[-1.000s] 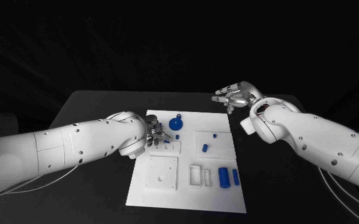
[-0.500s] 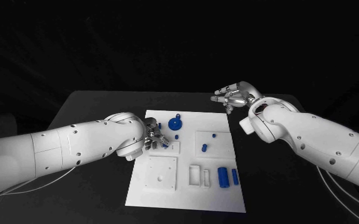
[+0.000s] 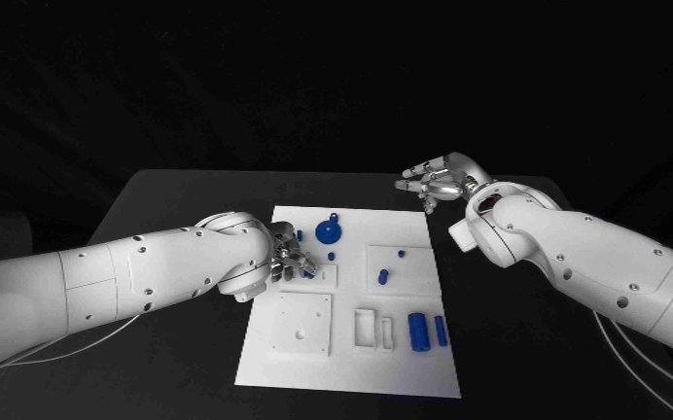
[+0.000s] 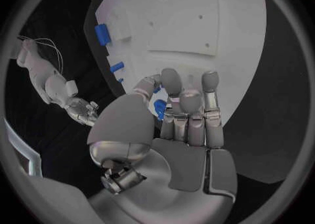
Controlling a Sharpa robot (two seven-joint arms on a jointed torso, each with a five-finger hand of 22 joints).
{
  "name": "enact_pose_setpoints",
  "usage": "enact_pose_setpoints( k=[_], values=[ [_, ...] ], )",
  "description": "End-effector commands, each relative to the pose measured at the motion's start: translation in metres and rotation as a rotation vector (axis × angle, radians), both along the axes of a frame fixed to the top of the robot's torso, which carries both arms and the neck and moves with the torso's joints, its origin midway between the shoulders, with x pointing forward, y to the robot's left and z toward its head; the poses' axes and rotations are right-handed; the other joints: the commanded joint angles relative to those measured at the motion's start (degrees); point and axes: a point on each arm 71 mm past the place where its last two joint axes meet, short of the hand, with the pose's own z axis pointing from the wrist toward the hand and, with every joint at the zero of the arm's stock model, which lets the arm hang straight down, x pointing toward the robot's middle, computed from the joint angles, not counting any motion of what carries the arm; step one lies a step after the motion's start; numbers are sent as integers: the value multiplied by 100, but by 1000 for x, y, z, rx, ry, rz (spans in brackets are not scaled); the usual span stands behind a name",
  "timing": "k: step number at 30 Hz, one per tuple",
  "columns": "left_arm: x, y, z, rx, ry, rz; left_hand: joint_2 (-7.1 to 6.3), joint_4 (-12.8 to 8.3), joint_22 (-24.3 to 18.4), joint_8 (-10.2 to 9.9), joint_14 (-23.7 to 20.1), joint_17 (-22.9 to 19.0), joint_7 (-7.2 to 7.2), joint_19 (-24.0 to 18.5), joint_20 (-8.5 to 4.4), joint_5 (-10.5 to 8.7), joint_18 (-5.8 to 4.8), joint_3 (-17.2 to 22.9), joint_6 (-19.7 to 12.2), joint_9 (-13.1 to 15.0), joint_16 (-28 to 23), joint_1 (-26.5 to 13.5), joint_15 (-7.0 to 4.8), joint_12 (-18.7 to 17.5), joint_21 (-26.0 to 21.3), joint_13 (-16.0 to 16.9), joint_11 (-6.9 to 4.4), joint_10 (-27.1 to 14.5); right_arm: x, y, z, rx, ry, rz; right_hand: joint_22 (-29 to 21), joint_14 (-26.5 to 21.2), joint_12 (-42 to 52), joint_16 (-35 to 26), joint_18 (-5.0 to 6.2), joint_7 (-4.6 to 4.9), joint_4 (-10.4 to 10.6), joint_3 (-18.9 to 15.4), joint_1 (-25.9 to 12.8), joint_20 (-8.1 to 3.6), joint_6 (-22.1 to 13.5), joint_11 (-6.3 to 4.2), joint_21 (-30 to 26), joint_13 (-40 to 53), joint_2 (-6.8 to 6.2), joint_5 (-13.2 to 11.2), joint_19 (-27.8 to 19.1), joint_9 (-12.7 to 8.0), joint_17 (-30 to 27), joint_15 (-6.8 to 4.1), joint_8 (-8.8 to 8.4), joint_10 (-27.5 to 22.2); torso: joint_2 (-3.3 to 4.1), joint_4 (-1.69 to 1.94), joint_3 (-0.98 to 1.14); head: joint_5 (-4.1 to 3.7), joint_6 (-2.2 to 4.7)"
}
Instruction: Assemble the parts on the task board
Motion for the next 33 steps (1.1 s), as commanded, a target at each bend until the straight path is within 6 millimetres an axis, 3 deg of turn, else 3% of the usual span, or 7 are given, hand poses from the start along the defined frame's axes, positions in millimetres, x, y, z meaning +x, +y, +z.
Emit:
enact_pose_setpoints(
  k=[1, 21, 24, 33],
  values=[
    [-2, -1, -3, 15, 6, -14, 48, -587, 104, 13, -19, -8, -508, 42, -12, 18, -8, 564, 714, 503, 29, 6, -30, 7, -29, -6, -158, 71, 0, 1, 0, -8, 4, 12, 30, -37, 33, 32, 51, 15, 5, 18, -42, -1, 18, 1, -33, -9, 13, 21, 39, -5, -9, -6, -19, -53, -3, 0, -2, 1, -3],
    [-2, 0, -5, 27, 23, -22, 60, -598, 111, 13, -35, -46, -505, 61, -16, 17, -23, 567, 708, 505, 14, -7, -29, -3, -88, -11, -152, 71, 0, 2, -1, -11, 11, 16, 42, -43, 37, 32, 52, 17, 21, 18, -38, 1, 15, 4, -66, -18, 6, 20, 49, -3, -18, -4, -16, -59, -2, 1, 1, -1, -11],
    [-2, -1, -5, 26, 23, -20, 125, -543, 111, 21, -23, -24, -518, 69, -13, -162, -29, 545, 739, 518, 28, -47, -29, 20, -99, 1, -150, 72, 0, 2, -1, -12, 11, 17, 50, -47, 38, 32, 52, 17, 28, 16, -34, 3, 13, 5, -91, -26, 8, 20, 55, -4, -24, -3, -16, -63, -1, -3, 0, 1, -15],
    [0, -3, -5, 22, 20, -20, 209, -452, 112, 20, -6, 32, -537, 85, -10, -239, -39, 507, 799, 551, 70, -90, -28, 68, -120, 38, -147, 70, 0, 3, -2, -14, 14, 19, 54, -49, 38, 33, 52, 17, 24, 18, -28, 3, 14, 5, -102, -28, 9, 19, 60, -4, -26, -3, -16, -67, -1, -6, 6, -6, -10]
  ],
)
